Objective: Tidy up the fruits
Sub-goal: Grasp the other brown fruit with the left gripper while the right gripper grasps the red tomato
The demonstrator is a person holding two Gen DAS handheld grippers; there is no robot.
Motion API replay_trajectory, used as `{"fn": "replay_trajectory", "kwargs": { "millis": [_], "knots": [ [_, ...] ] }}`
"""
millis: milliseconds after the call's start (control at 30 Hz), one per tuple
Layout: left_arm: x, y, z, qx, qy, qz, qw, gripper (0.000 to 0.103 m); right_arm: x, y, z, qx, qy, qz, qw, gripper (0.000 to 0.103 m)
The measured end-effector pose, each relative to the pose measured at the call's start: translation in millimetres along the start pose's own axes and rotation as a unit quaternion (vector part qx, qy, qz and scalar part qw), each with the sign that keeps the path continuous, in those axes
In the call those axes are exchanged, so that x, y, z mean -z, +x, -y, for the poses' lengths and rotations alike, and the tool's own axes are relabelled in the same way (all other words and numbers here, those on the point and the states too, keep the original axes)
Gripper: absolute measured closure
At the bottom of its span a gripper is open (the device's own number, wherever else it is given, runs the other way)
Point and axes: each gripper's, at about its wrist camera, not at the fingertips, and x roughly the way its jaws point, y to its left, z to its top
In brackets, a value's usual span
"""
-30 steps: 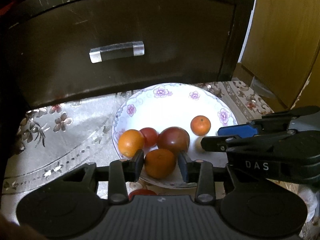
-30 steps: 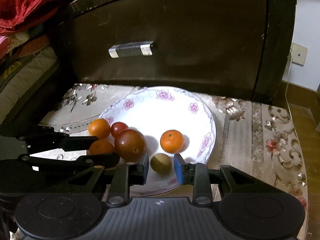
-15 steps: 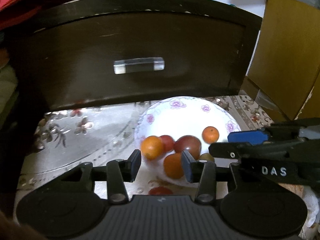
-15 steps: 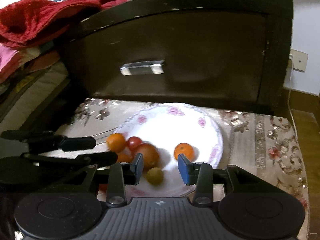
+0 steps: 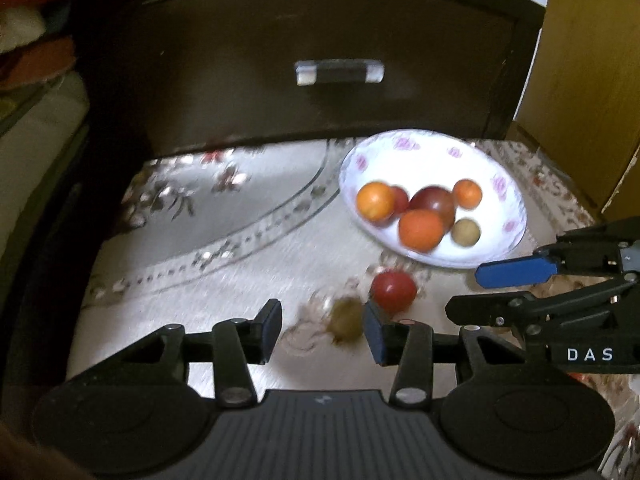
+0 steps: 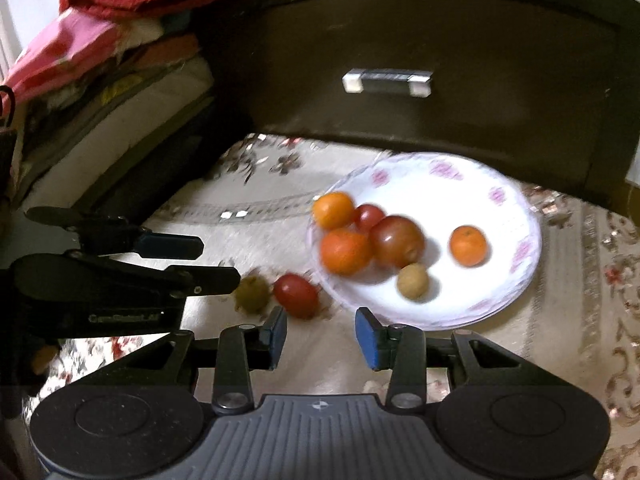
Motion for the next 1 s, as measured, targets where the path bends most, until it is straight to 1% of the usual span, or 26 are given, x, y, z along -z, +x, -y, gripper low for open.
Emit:
{"fn": "replay_trajectory", "kwargs": {
  "millis": [167,467,500,600,667,700,733,867,1000],
  "knots": [
    [5.3,0.3,-10.3,-0.001,-0.008,-0.009,0.9999,0.053,0.4,14.0,-10.1,-0.014,-0.015,-0.002,1.0,0.067],
    [7.7,4.7,-11.7,0.01,-0.005,-0.014,0.9998,0.053,-2.7,36.3,-13.7,-0.006,-0.037,0.003,0.999,0.067],
    [8.1,5.8,-12.1,0.011,-0.005,-0.015,0.9998,0.053,-2.9,38.4,-12.8,-0.009,-0.034,0.002,0.999,0.071],
    [9.6,10.0,-12.9,0.013,-0.004,-0.021,0.9997,0.053,-4.3,43.2,-13.9,-0.019,-0.037,0.006,0.999,0.072],
    [10.6,12.6,-13.0,0.012,-0.002,-0.024,0.9996,0.053,-4.5,47.7,-16.3,-0.017,-0.043,0.005,0.999,0.071],
    [11.1,13.3,-13.1,0.012,-0.001,-0.025,0.9996,0.053,-4.5,50.1,-16.6,-0.014,-0.042,0.004,0.999,0.075],
    [11.5,13.9,-13.2,0.012,0.0,-0.025,0.9996,0.053,-4.5,50.8,-17.4,-0.008,-0.045,0.006,0.999,0.076],
    [10.9,16.0,-13.7,0.015,-0.001,-0.021,0.9997,0.053,-5.5,50.3,-16.8,-0.01,-0.04,0.005,0.999,0.076],
    [8.7,23.2,-6.9,0.025,0.004,-0.016,0.9995,0.053,-2.7,41.0,-13.7,0.001,-0.027,-0.01,1.0,0.076]
  ]
}}
